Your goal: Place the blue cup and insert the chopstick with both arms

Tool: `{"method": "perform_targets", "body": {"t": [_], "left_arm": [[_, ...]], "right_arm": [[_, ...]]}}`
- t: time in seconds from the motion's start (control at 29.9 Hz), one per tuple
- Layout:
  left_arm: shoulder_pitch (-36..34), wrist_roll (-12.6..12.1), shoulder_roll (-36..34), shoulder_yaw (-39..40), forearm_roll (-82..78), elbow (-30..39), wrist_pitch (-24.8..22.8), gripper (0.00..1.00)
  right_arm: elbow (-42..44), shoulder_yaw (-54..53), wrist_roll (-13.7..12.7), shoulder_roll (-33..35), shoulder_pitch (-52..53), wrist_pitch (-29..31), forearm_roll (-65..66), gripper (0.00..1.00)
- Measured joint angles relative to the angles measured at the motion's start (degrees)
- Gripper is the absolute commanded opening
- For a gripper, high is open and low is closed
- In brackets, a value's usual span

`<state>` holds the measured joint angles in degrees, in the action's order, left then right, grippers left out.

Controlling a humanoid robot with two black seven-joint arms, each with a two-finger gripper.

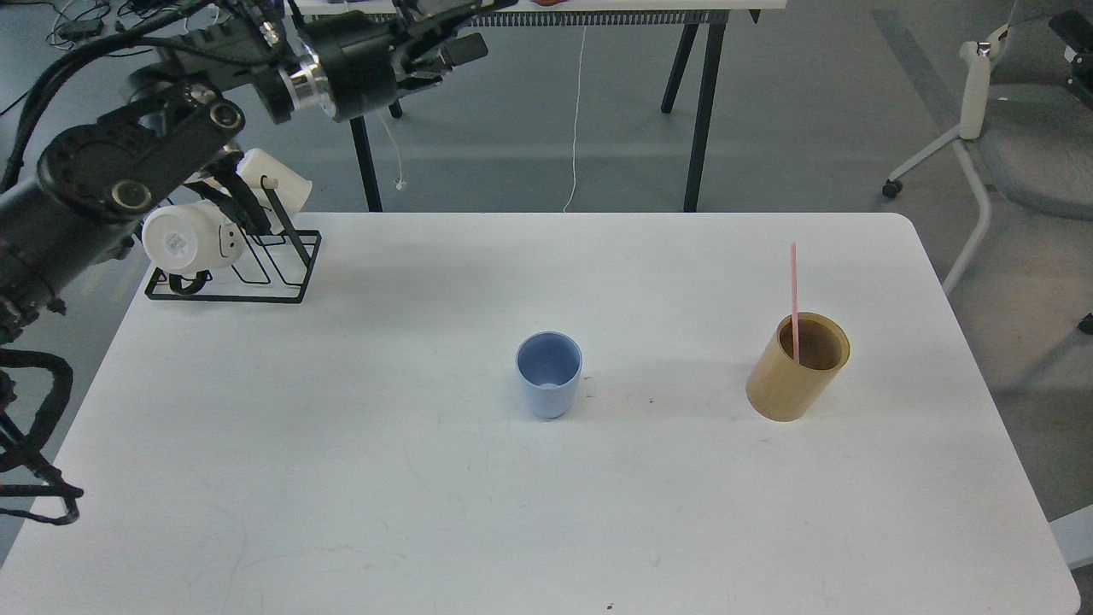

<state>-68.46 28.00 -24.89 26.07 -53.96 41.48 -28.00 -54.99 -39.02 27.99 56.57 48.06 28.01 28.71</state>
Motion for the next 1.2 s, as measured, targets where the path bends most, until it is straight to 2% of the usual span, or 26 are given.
{"method": "perform_targets", "body": {"t": [0.23, 0.3, 0.47, 0.6, 0.77, 1.0, 1.2], "left_arm": [[5.77, 0.0, -7.26, 7.77, 14.67, 0.28, 0.02, 1.0], [7.58, 0.0, -8.91, 8.54, 18.32, 0.17, 0.02, 1.0], [11.68, 0.0, -11.87, 9.02, 26.34, -2.22, 0.01, 1.0], [15.08, 0.0, -13.77, 9.17, 29.63, -4.52, 0.02, 1.0], [17.18, 0.0, -13.91, 9.18, 30.6, -6.63, 0.01, 1.0], [19.5, 0.0, -13.31, 9.18, 31.32, -6.86, 0.0, 1.0], [20.4, 0.0, -12.93, 9.18, 31.51, -6.89, 0.0, 1.0]], "right_arm": [[-16.25, -0.03, 0.01, 5.89, -1.36, -0.37, 22.87, 0.99], [-20.12, 1.01, 0.02, 6.74, -3.23, -4.48, 29.79, 0.99], [-24.9, 7.08, 0.02, 6.98, -6.98, -21.16, 44.12, 0.99], [-24.49, 13.88, 0.02, 5.63, -7.5, -31.81, 50.48, 0.99], [-21.07, 19.97, 0.02, 1.15, -7.62, -37.93, 52.73, 0.98], [-12.63, 22.63, 0.01, -5.68, -7.75, -40.62, 55.34, 0.92], [-6.53, 22.8, 0.01, -11.54, -7.8, -40.67, 55.41, 0.72]]}}
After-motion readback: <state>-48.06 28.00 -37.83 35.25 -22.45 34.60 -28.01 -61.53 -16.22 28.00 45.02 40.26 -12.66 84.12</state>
